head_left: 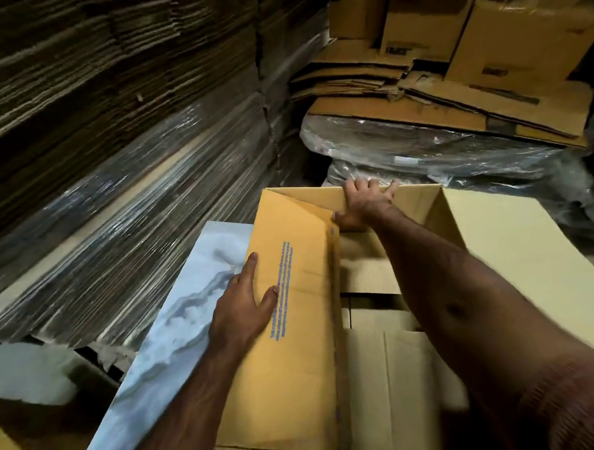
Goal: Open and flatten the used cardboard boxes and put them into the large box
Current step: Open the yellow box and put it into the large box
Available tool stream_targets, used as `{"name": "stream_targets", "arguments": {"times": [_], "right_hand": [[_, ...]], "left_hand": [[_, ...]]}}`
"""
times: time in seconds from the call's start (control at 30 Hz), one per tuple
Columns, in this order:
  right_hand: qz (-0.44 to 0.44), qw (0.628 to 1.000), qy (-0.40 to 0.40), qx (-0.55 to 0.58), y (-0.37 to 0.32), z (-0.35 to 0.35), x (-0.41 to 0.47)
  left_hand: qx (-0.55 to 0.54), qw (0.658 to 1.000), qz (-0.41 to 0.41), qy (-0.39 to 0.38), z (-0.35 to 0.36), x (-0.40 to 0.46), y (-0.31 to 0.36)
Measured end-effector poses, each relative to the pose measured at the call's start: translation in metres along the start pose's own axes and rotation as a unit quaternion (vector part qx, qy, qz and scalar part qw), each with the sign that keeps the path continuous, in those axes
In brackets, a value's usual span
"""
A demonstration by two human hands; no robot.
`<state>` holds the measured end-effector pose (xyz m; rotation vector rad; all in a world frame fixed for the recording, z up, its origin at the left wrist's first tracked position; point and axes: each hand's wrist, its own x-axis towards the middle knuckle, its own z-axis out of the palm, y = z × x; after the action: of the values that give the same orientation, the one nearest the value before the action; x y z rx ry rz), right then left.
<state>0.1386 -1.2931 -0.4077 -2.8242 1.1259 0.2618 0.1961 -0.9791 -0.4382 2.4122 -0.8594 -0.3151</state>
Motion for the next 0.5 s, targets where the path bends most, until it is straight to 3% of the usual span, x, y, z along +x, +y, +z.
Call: {"name": "stream_targets", "arguments": {"times": [0.13,0.3,0.5], "right_hand": [[-0.005,1.0,0.003,0.014,-0.002,0.006,-0.01],[0.003,0.99,-0.017,0.139,-0.012,0.018,-0.068],[0.055,0.935,-0.002,0.35,-0.034,0.057,-0.197]], "left_hand": [[0.001,1.0,-0.012,-0.007,-0.002,0.0,0.003],[-0.008,1.0,-0.018,-0.012,-0.006,-0.003,0.009],[-0.066,0.997,-0.006,-0.027,-0.012,-0.015,0.015]]}}
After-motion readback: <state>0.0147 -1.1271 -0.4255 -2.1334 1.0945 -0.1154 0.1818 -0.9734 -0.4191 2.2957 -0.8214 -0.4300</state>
